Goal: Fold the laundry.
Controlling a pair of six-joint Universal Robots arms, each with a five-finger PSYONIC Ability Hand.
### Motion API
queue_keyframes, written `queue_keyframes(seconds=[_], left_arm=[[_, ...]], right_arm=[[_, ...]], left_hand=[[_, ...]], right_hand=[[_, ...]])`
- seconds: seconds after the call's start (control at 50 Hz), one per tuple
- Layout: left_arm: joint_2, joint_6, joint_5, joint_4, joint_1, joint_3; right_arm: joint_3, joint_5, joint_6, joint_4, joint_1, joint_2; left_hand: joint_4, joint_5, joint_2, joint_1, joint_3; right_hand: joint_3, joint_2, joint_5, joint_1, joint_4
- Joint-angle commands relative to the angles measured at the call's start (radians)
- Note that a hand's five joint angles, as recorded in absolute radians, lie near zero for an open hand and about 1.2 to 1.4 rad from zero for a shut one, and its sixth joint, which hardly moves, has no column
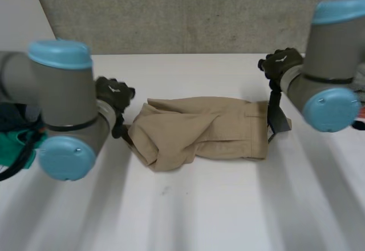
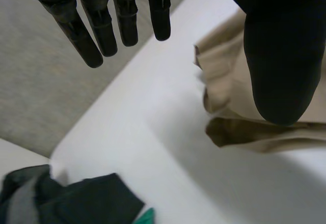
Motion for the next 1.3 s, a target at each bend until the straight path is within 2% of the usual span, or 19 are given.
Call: queue_keyframes(seconds=[0.02, 0.12, 0.22, 0.3, 0.38, 0.6, 0.68, 0.76, 0.78, 0.8, 0.84, 0.88, 0.92, 0.98, 1.0, 1.06, 1.08, 1.18, 1.3], left_arm=[[0.264, -0.021, 0.007, 0.038, 0.011, -0.204], [0.306, -0.032, 0.041, 0.066, 0.006, -0.31], [0.212, -0.076, 0.102, 0.109, 0.008, -0.342], [0.09, -0.113, 0.162, 0.133, 0.009, -0.31], [0.001, -0.117, 0.182, 0.156, 0.015, -0.254], [-0.134, -0.124, 0.195, 0.147, 0.001, -0.105], [-0.187, -0.125, 0.172, 0.153, -0.009, -0.042], [-0.239, -0.124, 0.144, 0.153, -0.02, 0.018], [-0.257, -0.122, 0.13, 0.152, -0.025, 0.041], [-0.263, -0.122, 0.123, 0.15, -0.028, 0.05], [-0.27, -0.121, 0.1, 0.145, -0.031, 0.069], [-0.247, -0.125, 0.064, 0.135, -0.032, 0.073], [-0.205, -0.128, 0.05, 0.132, -0.029, 0.061], [-0.054, -0.119, 0.055, 0.119, -0.029, 0.029], [0.044, -0.108, 0.063, 0.106, -0.029, 0.023], [0.183, -0.087, 0.07, 0.067, -0.028, 0.024], [0.262, -0.076, 0.076, 0.032, -0.023, 0.032], [0.416, -0.027, 0.103, -0.147, -0.006, 0.096], [0.416, -0.001, 0.181, -0.365, 0.043, 0.156]], right_arm=[[0.279, -0.026, 0.001, 0.089, 0.014, -0.286], [0.484, -0.057, -0.006, 0.096, 0.053, -0.378], [0.646, -0.077, 0.004, 0.035, 0.099, -0.386], [0.751, -0.077, 0.018, -0.149, 0.127, -0.352], [0.808, -0.071, 0.0, -0.383, 0.137, -0.286], [0.803, -0.052, -0.127, -0.651, 0.13, -0.137], [0.794, -0.048, -0.166, -0.736, 0.13, -0.088], [0.78, -0.049, -0.193, -0.792, 0.124, -0.048], [0.772, -0.049, -0.206, -0.809, 0.119, -0.038], [0.766, -0.049, -0.212, -0.813, 0.117, -0.036], [0.759, -0.046, -0.223, -0.815, 0.111, -0.038], [0.757, -0.035, -0.227, -0.807, 0.107, -0.067], [0.756, -0.031, -0.221, -0.795, 0.099, -0.112], [0.739, -0.041, -0.195, -0.731, 0.071, -0.241], [0.716, -0.055, -0.187, -0.652, 0.058, -0.301], [0.641, -0.092, -0.175, -0.481, 0.044, -0.369], [0.574, -0.115, -0.16, -0.35, 0.033, -0.408], [0.325, -0.187, -0.063, 0.042, -0.031, -0.453], [0.037, -0.322, 0.001, 0.451, -0.108, -0.352]], left_hand=[[-0.059, -0.053, -0.066, -0.067, -0.066], [-0.056, -0.05, -0.063, -0.064, -0.063], [-0.044, -0.038, -0.051, -0.052, -0.051], [-0.003, 0.003, -0.01, -0.011, -0.01], [0.023, 0.029, 0.016, 0.015, 0.016], [0.184, 0.19, 0.177, 0.176, 0.177], [0.352, 0.358, 0.345, 0.344, 0.344], [0.703, 0.71, 0.697, 0.695, 0.696], [0.937, 0.943, 0.93, 0.929, 0.93], [1.067, 1.073, 1.06, 1.059, 1.06], [1.068, 1.074, 1.061, 1.06, 1.061], [1.068, 1.074, 1.061, 1.06, 1.061], [1.068, 1.074, 1.061, 1.06, 1.061], [1.068, 1.074, 1.061, 1.06, 1.061], [1.068, 1.074, 1.061, 1.06, 1.061], [1.068, 1.074, 1.061, 1.06, 1.061], [1.068, 1.074, 1.061, 1.06, 1.061], [1.068, 1.074, 1.061, 1.06, 1.061], [1.068, 1.074, 1.061, 1.06, 1.061]], right_hand=[[0.058, 0.055, 0.042, 0.047, 0.055], [0.12, 0.117, 0.104, 0.108, 0.117], [0.172, 0.169, 0.157, 0.161, 0.17], [0.19, 0.187, 0.175, 0.179, 0.188], [0.202, 0.199, 0.186, 0.191, 0.199], [0.316, 0.313, 0.301, 0.305, 0.314], [0.398, 0.395, 0.383, 0.387, 0.396], [0.548, 0.545, 0.532, 0.537, 0.545], [0.74, 0.737, 0.725, 0.729, 0.738], [0.853, 0.85, 0.837, 0.841, 0.85], [1.152, 1.149, 1.136, 1.14, 1.149], [1.192, 1.189, 1.176, 1.18, 1.189], [1.192, 1.189, 1.176, 1.18, 1.189], [1.192, 1.189, 1.176, 1.18, 1.189], [1.192, 1.189, 1.176, 1.18, 1.189], [1.192, 1.189, 1.176, 1.18, 1.189], [1.192, 1.189, 1.176, 1.18, 1.189], [1.192, 1.189, 1.176, 1.18, 1.189], [1.192, 1.189, 1.176, 1.18, 1.189]])
